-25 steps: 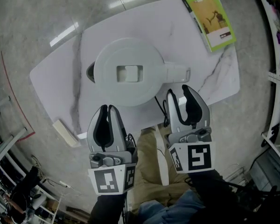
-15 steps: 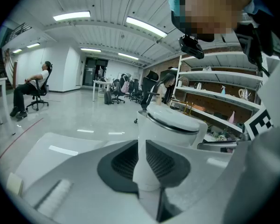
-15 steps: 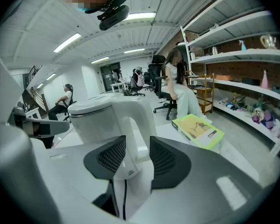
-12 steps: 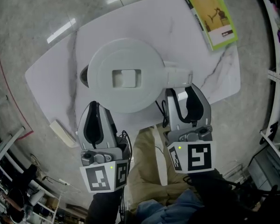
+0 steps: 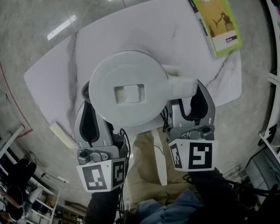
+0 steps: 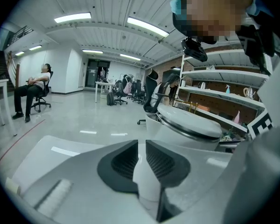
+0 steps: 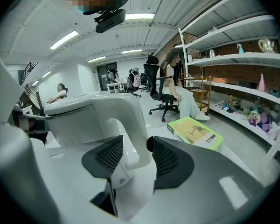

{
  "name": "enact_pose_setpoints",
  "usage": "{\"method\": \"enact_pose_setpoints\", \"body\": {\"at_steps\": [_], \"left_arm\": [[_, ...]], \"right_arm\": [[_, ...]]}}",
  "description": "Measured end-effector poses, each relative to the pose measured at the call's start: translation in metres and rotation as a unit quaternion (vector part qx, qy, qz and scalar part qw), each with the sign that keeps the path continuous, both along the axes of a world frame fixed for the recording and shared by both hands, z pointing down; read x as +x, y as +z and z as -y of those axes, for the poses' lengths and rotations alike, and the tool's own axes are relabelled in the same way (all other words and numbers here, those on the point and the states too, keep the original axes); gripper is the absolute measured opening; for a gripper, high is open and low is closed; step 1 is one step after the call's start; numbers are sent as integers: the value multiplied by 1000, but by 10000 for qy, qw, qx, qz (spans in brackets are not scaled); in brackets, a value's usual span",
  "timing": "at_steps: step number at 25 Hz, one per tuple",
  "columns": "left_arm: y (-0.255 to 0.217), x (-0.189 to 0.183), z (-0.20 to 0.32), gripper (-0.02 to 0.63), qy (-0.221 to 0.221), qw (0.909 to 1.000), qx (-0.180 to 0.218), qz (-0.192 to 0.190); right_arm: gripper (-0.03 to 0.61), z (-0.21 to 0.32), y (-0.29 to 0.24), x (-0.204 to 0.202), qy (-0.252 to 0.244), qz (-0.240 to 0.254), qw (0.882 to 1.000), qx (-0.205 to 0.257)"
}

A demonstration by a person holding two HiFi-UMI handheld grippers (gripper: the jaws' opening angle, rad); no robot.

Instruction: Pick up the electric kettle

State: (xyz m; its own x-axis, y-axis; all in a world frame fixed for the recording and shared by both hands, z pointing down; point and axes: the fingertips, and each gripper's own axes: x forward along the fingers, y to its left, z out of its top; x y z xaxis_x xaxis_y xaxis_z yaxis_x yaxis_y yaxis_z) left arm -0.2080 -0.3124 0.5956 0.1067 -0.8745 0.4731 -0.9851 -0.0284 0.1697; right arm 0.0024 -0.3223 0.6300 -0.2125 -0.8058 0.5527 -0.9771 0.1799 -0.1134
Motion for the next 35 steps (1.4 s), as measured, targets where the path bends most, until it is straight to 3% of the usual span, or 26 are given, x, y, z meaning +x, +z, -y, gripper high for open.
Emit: {"method": "enact_pose_setpoints", "body": {"at_steps": [13,22,35], "left_arm": [[6,-14,29,52,-463,9989,-40,74],[14,-24,48,20,-733,9973,-49,86],[15,-28,47,2,-844,9964,8,47]], "right_arm": [[236,40,3,-6,-511,-184,9985,103],[167,65,0,-15,-653,-400,9961,444],[167,69,-8,-27,-1150,-280,9917,504]]}}
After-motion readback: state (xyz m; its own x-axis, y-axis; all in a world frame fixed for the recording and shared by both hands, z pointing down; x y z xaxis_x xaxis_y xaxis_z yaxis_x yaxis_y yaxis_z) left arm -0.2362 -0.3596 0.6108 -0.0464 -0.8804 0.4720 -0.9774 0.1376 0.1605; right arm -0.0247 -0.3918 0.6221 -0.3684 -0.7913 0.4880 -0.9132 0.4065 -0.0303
